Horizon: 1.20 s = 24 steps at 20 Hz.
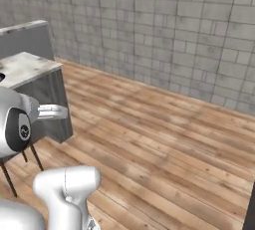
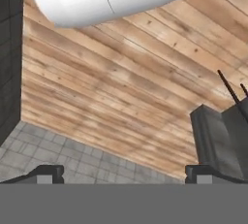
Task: Move the bowls from the cabinet to the plates on the dining table.
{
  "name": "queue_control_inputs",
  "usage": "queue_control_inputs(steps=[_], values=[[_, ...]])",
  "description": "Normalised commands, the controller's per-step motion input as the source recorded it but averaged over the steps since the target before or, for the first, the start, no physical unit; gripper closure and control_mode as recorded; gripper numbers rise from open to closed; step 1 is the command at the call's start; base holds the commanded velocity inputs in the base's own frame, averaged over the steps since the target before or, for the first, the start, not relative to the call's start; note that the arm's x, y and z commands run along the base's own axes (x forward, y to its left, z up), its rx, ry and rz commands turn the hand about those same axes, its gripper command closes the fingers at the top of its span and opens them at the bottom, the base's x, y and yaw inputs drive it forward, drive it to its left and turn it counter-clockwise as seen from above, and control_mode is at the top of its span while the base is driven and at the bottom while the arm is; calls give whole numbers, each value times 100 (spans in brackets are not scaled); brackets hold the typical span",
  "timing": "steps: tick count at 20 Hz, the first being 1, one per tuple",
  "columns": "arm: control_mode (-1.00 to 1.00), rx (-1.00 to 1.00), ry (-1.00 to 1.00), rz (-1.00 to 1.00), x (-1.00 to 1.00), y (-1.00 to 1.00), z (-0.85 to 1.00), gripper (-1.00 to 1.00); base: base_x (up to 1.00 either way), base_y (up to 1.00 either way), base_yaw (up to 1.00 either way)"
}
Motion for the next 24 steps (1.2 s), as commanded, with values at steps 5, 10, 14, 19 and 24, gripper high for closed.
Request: queue_control_inputs(steps=[5, 10, 14, 19, 24], values=[[100, 0, 0, 0, 0, 0, 0, -100, 99, -24, -27], [100, 0, 0, 0, 0, 0, 0, -100, 100, -1, -18], [100, 0, 0, 0, 0, 0, 0, -100, 100, 0, -15], [100, 0, 0, 0, 0, 0, 0, -100, 100, 17, -11], [100, 0, 0, 0, 0, 0, 0, -100, 100, 42, 1]])
